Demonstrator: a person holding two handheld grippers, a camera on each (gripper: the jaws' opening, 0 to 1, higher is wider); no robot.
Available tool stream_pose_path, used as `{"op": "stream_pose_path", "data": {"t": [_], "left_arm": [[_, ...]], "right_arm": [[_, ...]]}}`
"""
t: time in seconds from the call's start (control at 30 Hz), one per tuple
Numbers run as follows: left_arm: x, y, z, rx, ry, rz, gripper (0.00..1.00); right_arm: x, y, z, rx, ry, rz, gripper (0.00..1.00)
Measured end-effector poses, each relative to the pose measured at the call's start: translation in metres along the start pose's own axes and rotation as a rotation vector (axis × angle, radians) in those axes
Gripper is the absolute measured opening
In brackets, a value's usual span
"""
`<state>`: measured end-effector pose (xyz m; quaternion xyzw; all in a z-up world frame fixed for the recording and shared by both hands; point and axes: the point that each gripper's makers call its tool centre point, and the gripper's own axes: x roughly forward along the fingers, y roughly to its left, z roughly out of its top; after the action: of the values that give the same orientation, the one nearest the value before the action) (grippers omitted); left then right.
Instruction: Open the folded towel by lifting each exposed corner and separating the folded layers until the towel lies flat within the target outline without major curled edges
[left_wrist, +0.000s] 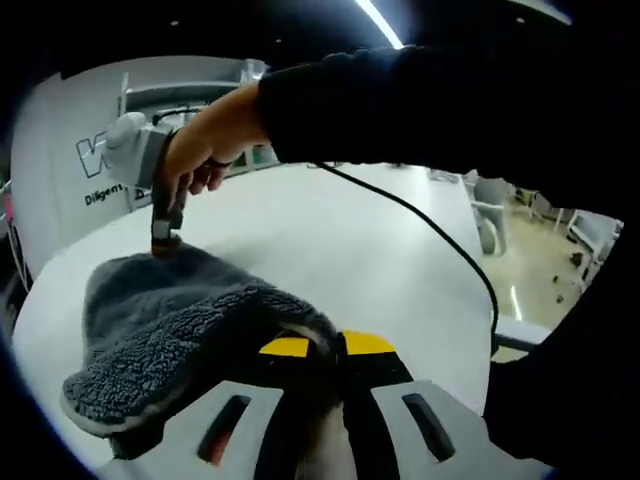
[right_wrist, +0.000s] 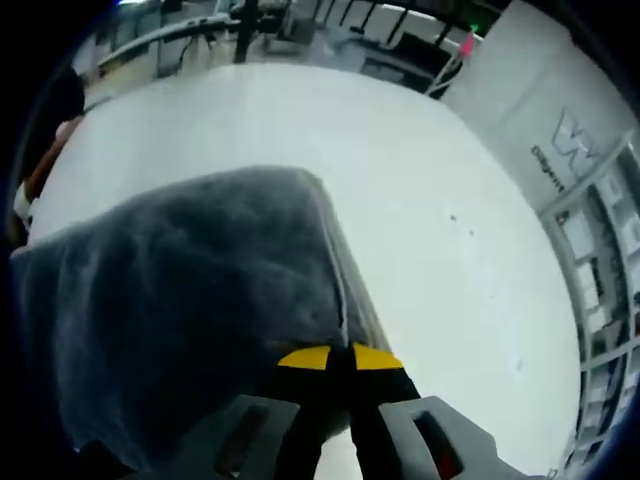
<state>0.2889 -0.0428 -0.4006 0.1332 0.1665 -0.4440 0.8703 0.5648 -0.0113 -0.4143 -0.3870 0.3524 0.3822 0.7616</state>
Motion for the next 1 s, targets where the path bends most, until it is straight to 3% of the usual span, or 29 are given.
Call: {"op": "stream_pose_path", "data": {"t": [0.23,0.3,0.37,0.4,0.47,0.5,0.53,0.63,0.73,0.83,1.0], "left_arm": [[-0.048,-0.010,0.003,0.005,-0.066,0.026,0.42],[-0.067,-0.006,0.010,0.013,-0.123,0.055,0.48],[-0.088,0.001,0.015,-0.037,-0.166,0.076,0.49],[-0.097,0.009,0.017,-0.069,-0.188,0.101,0.50],[-0.113,0.041,0.016,-0.113,-0.233,0.218,0.62],[-0.115,0.047,0.013,-0.119,-0.230,0.238,0.69],[-0.119,0.066,0.003,-0.146,-0.211,0.300,0.74],[-0.123,0.093,-0.017,-0.225,-0.186,0.381,0.78],[-0.120,0.097,-0.022,-0.302,-0.208,0.367,0.82],[-0.114,0.087,-0.022,-0.391,-0.226,0.290,0.78],[-0.106,0.068,-0.021,-0.554,-0.234,0.160,0.74]], "right_arm": [[-0.011,-0.010,0.009,-0.027,-0.060,-0.013,0.16],[-0.015,-0.011,0.012,-0.028,-0.069,-0.015,0.19],[-0.022,-0.006,0.018,-0.038,-0.090,-0.007,0.26],[-0.027,-0.002,0.021,-0.045,-0.103,-0.006,0.32],[-0.040,0.002,0.031,-0.062,-0.139,-0.023,0.43],[-0.044,0.002,0.034,-0.066,-0.154,-0.030,0.50],[-0.053,0.004,0.041,-0.070,-0.179,-0.037,0.54],[-0.071,0.004,0.053,-0.074,-0.230,-0.069,0.67],[-0.091,0.005,0.066,-0.078,-0.284,-0.103,0.83],[-0.107,0.005,0.077,-0.084,-0.329,-0.132,0.96],[-0.118,0.007,0.084,-0.095,-0.351,-0.146,0.99]]}}
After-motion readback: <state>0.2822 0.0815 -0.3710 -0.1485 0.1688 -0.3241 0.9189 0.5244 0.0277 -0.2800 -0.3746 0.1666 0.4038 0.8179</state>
